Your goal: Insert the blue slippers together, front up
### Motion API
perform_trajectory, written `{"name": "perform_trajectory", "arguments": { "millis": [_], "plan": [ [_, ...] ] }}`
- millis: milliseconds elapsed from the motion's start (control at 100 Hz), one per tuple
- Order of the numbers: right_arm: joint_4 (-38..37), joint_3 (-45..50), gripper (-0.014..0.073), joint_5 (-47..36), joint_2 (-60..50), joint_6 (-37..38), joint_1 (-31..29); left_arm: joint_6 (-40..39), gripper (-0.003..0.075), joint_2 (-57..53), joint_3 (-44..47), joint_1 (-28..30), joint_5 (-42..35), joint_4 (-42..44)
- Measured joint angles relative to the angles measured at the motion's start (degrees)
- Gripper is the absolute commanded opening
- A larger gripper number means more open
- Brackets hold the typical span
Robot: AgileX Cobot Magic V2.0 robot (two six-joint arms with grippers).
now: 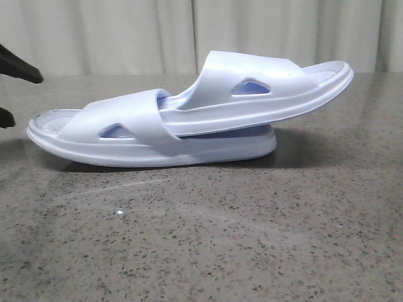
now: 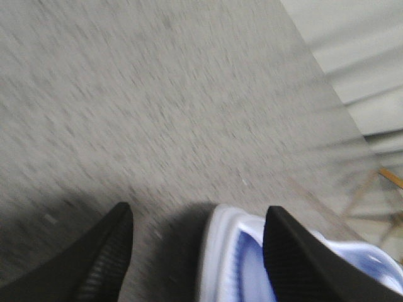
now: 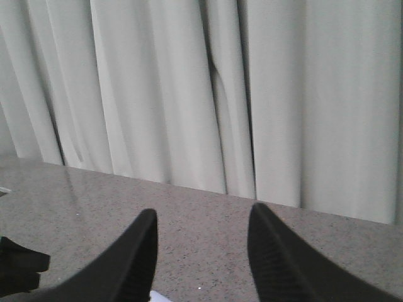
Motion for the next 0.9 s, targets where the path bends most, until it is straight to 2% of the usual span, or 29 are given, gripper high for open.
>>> {"name": "perform_trajectory", "arguments": {
  "millis": [160,330,570,740,900],
  "plan": [
    [-0.7,1.3,0.0281,-5.2,0.0,0.0,0.0,6.0,0.0393,-2.4,0.0,5.4,-0.1,0.0],
    [-1.0,4.8,0.0281,-10.8,0.0,0.0,0.0,12.5,0.0393,-9.4,0.0,8.0,-0.3,0.0],
    [-4.3,6.7,0.0281,-13.6,0.0,0.0,0.0,22.2,0.0392,-22.2,0.0,7.9,-3.4,0.0],
    [-6.3,6.7,0.0281,-13.7,0.0,0.0,0.0,25.0,0.0391,-30.0,0.0,7.5,-6.4,0.4],
    [-7.6,7.3,0.0281,-14.0,-0.6,0.0,0.0,26.0,0.0391,-36.8,0.3,4.5,-11.7,3.4]
  ]
}}
